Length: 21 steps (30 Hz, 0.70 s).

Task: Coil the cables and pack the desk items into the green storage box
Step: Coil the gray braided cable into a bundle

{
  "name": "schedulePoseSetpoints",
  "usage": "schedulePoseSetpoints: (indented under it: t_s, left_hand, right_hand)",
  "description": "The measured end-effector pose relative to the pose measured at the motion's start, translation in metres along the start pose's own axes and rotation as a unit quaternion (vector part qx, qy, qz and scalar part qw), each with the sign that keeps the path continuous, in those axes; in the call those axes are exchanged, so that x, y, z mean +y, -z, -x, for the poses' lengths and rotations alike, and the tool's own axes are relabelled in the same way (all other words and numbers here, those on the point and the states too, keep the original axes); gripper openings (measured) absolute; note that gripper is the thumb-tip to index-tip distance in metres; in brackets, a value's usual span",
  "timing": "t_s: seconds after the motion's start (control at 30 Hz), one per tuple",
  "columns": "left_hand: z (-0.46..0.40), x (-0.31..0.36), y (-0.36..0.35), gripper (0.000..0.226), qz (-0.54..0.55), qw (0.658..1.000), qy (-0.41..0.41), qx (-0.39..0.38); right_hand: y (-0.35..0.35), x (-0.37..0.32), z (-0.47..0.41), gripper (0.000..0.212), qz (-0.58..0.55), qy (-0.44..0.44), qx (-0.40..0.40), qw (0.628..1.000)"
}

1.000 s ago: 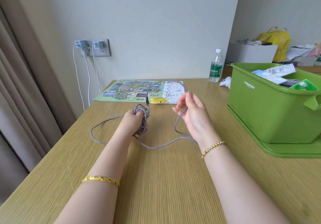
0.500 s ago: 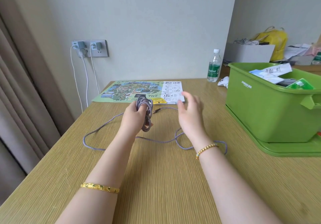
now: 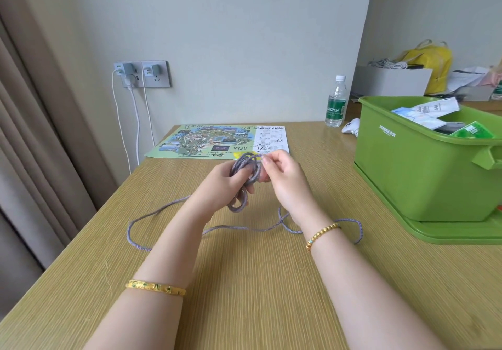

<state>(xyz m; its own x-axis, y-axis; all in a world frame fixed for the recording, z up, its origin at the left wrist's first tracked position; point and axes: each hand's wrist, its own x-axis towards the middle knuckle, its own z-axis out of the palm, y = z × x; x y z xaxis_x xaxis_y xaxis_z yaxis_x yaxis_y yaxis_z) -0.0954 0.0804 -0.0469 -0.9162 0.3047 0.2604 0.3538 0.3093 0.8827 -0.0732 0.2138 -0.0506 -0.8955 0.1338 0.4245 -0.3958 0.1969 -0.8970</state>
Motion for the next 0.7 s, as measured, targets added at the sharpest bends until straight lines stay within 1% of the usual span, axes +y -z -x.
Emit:
schedulePoseSetpoints:
  t_s: [0.07, 0.13, 0.23, 0.27, 0.37, 0.43, 0.53, 0.6, 0.7]
  left_hand:
    - [0.003, 0.001, -0.002, 0.025, -0.006, 1.000, -0.006, -0.017]
    - [0.004, 0.002, -0.005, 0.027, -0.009, 1.000, -0.005, 0.001]
    - [0.004, 0.003, -0.004, 0.028, 0.000, 1.000, 0.002, 0.016]
    - [0.005, 0.003, -0.004, 0.028, 0.006, 1.000, 0.005, 0.007]
    - [0.007, 0.004, -0.003, 0.031, 0.037, 0.999, 0.012, -0.019]
    - [0.006, 0.004, -0.001, 0.033, 0.044, 0.999, 0.016, -0.022]
    - [0.005, 0.003, 0.002, 0.031, 0.047, 0.998, 0.019, -0.041]
    - [0.007, 0.001, 0.005, 0.032, 0.058, 0.995, 0.016, -0.082]
    - [0.009, 0.000, 0.008, 0.040, 0.081, 0.985, 0.014, -0.149]
  right_hand:
    - [0.003, 0.000, -0.001, 0.014, -0.006, -0.013, 0.010, 1.000]
    - [0.005, -0.001, -0.002, 0.012, -0.008, -0.036, -0.004, 0.999]
    - [0.009, 0.000, -0.004, 0.039, 0.019, -0.076, -0.068, 0.995]
    - [0.011, 0.000, -0.004, 0.041, 0.021, -0.080, -0.090, 0.993]
    - [0.018, -0.004, -0.002, 0.027, -0.033, -0.082, -0.180, 0.980]
    - [0.021, -0.004, -0.001, 0.025, -0.062, -0.086, -0.224, 0.969]
    - [0.021, -0.005, 0.000, 0.027, -0.030, -0.079, -0.221, 0.972]
    - [0.022, -0.005, 0.000, 0.026, -0.004, -0.070, -0.208, 0.976]
    - [0.024, -0.003, 0.000, 0.026, -0.003, -0.072, -0.209, 0.975]
